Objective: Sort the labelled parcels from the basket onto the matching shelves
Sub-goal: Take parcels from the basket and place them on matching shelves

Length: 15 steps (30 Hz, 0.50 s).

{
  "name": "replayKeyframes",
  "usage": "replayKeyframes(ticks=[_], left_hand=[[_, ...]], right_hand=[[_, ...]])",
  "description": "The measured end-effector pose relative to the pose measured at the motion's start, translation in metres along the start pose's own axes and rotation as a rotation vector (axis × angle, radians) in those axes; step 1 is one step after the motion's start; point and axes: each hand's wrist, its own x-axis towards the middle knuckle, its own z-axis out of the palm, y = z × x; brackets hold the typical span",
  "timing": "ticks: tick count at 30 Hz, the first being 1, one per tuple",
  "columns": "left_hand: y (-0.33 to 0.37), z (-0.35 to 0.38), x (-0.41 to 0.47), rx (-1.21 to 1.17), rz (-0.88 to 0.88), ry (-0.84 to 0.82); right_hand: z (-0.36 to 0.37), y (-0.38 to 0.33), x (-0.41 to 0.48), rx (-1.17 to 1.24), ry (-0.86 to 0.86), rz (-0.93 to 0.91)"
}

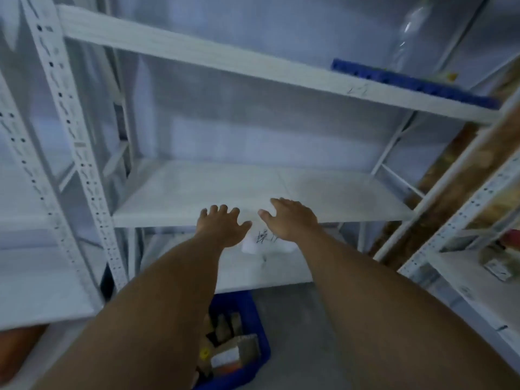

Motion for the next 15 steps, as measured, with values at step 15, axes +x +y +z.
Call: replayKeyframes(ticks=[15], left_hand=[[-0.137,0.29,0.008,-0.275,-0.515,-0.482]], right_hand=[[0.312,-0.038,0.112,0.18,-0.552,-0.164]])
